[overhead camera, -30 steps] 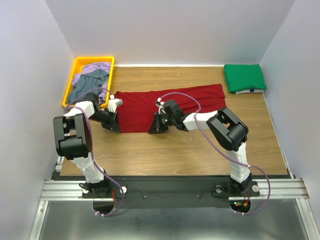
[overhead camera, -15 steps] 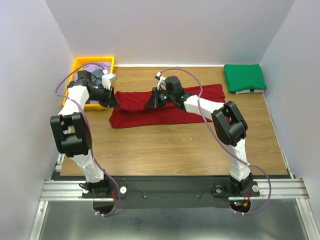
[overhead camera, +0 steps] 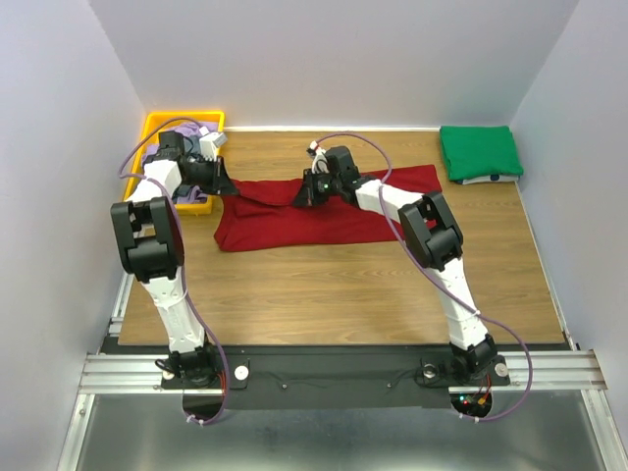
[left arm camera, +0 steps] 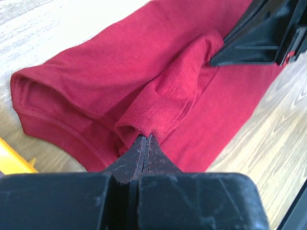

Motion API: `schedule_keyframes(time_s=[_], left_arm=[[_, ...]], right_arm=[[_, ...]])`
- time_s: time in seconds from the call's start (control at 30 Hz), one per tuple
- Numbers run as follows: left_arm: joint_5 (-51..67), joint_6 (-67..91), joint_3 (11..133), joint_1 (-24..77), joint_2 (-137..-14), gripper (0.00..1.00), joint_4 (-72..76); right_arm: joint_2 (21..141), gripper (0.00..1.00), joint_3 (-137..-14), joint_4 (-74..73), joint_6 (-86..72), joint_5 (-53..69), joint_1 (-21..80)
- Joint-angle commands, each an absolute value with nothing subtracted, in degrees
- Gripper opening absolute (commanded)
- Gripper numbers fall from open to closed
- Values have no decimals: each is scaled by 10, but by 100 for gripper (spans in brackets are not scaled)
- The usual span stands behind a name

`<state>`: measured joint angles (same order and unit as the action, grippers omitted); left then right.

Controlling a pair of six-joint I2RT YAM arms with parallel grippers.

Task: Fold and stack the t-shirts
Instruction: Fold the tshirt

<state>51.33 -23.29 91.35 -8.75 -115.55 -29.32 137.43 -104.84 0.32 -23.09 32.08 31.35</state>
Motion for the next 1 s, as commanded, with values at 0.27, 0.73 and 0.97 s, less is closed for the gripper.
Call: schedule_keyframes(time_s=[0.27,0.73,0.97], left_arm=[[504,-171,961,-76,-1191,0,-191],[475,-109,932,-68,-1186,0,-145],[487,-110,872,-65,-1136,0,-158]], right_arm=[[1380,1,-1092,8,-228,327,297],[1401,3,-1092,8,-301,376,272],[1411,8,-1100,8,-333,415,268]])
